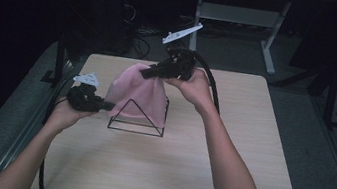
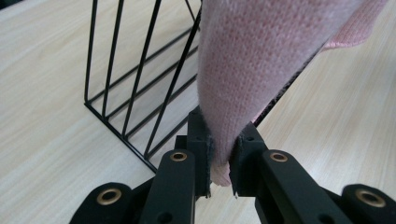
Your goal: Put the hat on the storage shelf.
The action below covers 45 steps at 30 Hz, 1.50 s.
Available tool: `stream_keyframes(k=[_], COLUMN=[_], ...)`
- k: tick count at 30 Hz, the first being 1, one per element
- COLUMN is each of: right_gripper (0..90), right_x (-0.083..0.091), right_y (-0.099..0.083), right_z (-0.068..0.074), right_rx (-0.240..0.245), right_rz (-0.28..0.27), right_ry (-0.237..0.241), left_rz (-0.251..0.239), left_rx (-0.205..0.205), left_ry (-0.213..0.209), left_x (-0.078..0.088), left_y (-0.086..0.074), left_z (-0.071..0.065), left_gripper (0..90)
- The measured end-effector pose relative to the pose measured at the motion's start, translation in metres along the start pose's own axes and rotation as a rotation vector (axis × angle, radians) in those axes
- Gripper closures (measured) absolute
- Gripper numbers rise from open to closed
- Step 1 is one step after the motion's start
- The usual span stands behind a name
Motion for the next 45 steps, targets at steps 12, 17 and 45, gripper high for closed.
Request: stream_keyframes(k=[12,17,45], right_gripper=[78.8,78.8,77.2], right_x=[-0.011,-0.014,-0.033], right_y=[-0.013,-0.017,-0.040], right_z=[0.002,0.002,0.007], right_rx=[-0.025,-0.034,-0.042], right_rz=[0.016,0.018,0.058], right_ry=[0.027,0.036,0.061], left_rz=[0.026,0.053,0.105], left_rx=[0.008,0.002,0.041], left_ry=[0.007,0.017,0.023], left_x=[-0.007,-0.010,-0.026], left_y=[-0.013,-0.015,-0.038], left_z=[0.005,0.005,0.016], left_gripper=[80.3,80.3,80.3])
Point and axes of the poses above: each handheld gripper's, and its own axes: x roughly backward along the jaws, y roughly out of its top, z roughly to its left, the point moved 6 cm from there along -x, roughly forward along the jaws, and after that the axes turned 15 degrees about -y, right-handed, at the moved point
